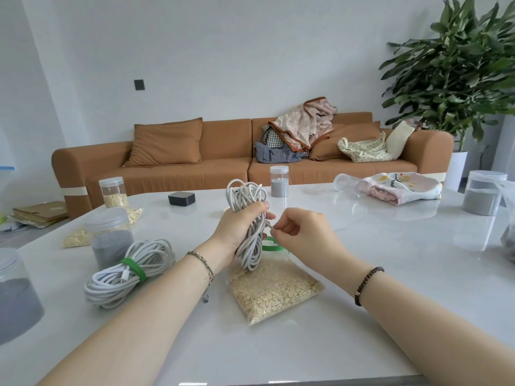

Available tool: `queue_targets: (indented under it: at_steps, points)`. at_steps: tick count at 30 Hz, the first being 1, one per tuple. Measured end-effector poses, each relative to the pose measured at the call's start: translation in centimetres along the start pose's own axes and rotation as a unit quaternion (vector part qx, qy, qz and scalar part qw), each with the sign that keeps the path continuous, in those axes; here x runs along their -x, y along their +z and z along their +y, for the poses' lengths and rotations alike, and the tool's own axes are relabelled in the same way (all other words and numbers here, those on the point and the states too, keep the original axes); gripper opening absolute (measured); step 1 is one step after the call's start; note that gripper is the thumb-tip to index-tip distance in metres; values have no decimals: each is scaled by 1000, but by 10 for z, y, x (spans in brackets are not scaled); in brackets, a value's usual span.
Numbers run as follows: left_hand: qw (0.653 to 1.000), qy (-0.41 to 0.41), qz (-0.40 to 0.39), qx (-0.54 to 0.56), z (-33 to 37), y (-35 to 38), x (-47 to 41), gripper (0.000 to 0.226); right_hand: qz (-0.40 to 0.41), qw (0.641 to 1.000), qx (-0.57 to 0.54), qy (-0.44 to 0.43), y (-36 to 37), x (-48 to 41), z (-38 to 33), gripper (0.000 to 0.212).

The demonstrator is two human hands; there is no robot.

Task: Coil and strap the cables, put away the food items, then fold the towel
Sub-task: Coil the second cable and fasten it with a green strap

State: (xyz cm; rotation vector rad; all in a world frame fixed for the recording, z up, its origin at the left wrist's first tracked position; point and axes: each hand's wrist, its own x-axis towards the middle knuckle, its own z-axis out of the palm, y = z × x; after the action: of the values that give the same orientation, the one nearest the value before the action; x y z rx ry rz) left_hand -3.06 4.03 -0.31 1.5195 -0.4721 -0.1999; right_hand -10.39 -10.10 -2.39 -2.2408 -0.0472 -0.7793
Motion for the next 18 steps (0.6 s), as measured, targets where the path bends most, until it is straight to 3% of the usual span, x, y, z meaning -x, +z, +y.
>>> queue_targets:
  at_steps: [4,9,11,15,18]
  points:
    - [999,24,19,-11,2,3,2,20,-32,997,-69,28,-5,1,-3,17]
    - [998,56,17,10,2,3,4,3,-57,993,-101,33,-11,5,-8,37]
    - [997,76,25,-2,2,5,6,5,-30,997,-67,26,-15,5,-6,46]
    - [996,89,8,0,1,10,7,18,83,991,-106,-25,-19,4,-8,38]
    - [993,111,16,-47,1,11,11,9,76,987,-122,-73,-16,4,-13,49]
